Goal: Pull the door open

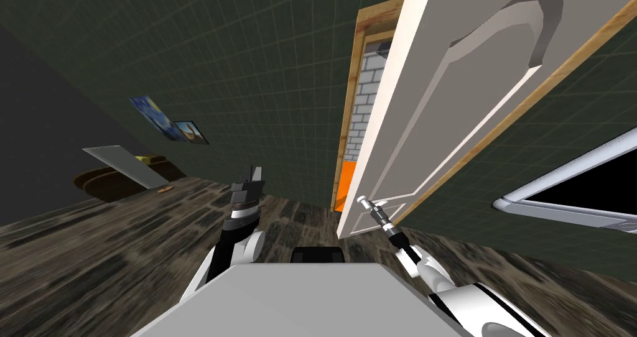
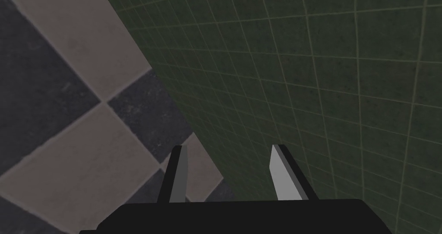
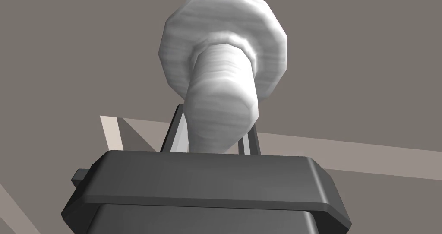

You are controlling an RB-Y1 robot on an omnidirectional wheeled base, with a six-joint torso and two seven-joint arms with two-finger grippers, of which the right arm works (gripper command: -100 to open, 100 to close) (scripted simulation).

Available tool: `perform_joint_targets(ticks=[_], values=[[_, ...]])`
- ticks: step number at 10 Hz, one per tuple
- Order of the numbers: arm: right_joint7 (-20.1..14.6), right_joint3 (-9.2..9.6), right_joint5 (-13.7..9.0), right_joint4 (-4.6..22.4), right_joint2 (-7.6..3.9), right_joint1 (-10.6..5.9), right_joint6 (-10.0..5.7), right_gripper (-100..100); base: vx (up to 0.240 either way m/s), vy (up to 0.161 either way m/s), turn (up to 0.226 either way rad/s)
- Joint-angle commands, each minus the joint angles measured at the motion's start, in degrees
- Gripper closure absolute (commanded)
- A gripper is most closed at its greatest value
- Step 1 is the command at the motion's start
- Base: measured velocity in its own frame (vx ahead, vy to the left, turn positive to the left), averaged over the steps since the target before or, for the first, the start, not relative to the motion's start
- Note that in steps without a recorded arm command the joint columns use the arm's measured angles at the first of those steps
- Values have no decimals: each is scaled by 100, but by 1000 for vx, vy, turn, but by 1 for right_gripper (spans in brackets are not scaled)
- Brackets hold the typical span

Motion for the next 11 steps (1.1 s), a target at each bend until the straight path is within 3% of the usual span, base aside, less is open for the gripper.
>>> perform_joint_targets(ticks=[1,4,5,8,10,11], values=[[-87,32,15,-36,-114,101,-143,100,-125,-101,116],[-90,48,23,-95,-83,130,-93,100,-85,-34,44],[-117,55,14,-14,-131,206,-263,100,-117,-69,213],[-138,56,4,42,-177,268,-400,100,-182,-96,159],[-179,58,-14,149,-263,385,-661,100,-190,-114,217],[-179,58,-14,200,-263,385,-661,100,-167,-101,129]])
